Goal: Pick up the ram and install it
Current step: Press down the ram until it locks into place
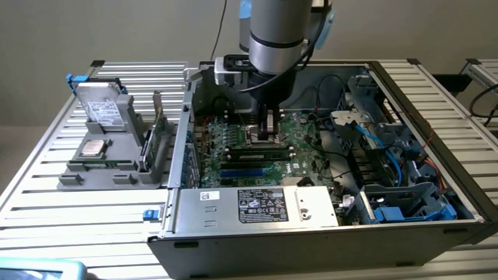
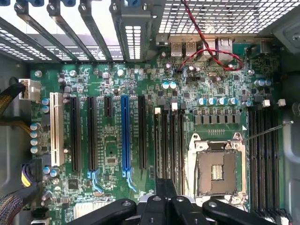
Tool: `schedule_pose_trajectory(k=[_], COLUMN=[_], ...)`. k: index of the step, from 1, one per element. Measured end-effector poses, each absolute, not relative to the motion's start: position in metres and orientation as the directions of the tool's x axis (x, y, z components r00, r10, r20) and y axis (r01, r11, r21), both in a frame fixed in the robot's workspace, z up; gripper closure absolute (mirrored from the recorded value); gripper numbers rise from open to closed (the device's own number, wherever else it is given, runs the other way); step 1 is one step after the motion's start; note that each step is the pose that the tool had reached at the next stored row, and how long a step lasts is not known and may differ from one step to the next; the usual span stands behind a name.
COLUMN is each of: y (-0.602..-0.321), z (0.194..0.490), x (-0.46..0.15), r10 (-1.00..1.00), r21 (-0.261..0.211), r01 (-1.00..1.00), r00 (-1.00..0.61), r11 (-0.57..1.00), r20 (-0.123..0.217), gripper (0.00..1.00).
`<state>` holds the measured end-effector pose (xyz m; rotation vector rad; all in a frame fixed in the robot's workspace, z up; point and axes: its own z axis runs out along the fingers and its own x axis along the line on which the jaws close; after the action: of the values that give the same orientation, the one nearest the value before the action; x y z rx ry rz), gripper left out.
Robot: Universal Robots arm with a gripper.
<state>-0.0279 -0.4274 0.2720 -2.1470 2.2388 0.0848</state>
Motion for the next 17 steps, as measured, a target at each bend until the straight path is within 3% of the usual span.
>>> schedule_pose_trajectory(k=[17], y=[-0.427], z=[0.285], x=[-0.025], r10=[-0.997], r21=[0.014], r01=[-0.999], r00=[-0.042], r11=[0.041], r20=[-0.065], gripper=[0.89])
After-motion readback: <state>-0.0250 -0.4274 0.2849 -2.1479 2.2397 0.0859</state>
